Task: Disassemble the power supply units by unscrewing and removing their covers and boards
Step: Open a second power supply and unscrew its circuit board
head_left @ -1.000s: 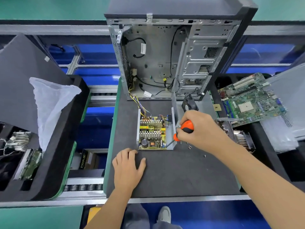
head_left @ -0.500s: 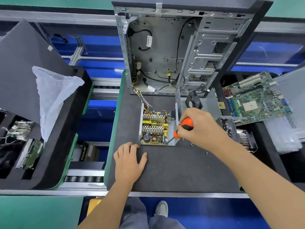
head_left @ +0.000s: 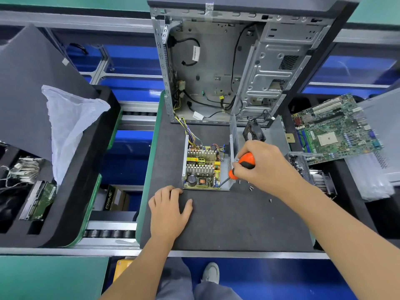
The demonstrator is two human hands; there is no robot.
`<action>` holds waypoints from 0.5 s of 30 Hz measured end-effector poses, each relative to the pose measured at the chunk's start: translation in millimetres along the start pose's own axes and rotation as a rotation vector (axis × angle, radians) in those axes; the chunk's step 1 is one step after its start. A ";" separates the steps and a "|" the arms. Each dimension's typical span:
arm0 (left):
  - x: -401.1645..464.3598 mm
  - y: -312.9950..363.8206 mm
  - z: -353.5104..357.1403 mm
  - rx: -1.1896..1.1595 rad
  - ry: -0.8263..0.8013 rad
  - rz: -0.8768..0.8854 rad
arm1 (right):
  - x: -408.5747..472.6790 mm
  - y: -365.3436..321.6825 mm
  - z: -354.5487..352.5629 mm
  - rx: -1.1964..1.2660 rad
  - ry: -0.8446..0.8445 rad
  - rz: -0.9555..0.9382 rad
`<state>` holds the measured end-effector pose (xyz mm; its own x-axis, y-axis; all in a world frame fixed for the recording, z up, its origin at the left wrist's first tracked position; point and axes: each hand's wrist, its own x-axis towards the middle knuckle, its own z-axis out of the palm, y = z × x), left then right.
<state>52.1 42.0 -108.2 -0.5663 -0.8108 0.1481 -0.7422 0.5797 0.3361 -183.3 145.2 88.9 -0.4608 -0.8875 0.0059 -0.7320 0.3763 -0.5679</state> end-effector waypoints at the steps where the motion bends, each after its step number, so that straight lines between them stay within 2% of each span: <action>1: 0.1 -0.3 0.3 0.000 -0.006 -0.002 | 0.1 -0.1 0.1 -0.006 0.000 0.001; 5: 0.1 -0.4 1.3 0.005 -0.006 -0.001 | 1.5 -4.1 1.1 -0.101 0.029 -0.022; 10: 1.2 -0.4 0.9 0.006 -0.010 0.005 | 9.2 -29.1 -2.4 -0.703 0.021 -0.086; 12: 0.8 -0.5 0.7 0.005 -0.004 0.004 | 14.7 -43.0 -0.6 -0.774 -0.016 -0.090; 15: 0.6 0.4 -0.7 0.001 0.004 0.005 | 25.7 -55.4 5.9 -0.753 -0.121 -0.118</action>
<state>51.7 41.6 -107.4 -0.5689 -0.8081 0.1531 -0.7396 0.5840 0.3346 -151.6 99.9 115.7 -0.3326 -0.9394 -0.0828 -0.9367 0.3189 0.1442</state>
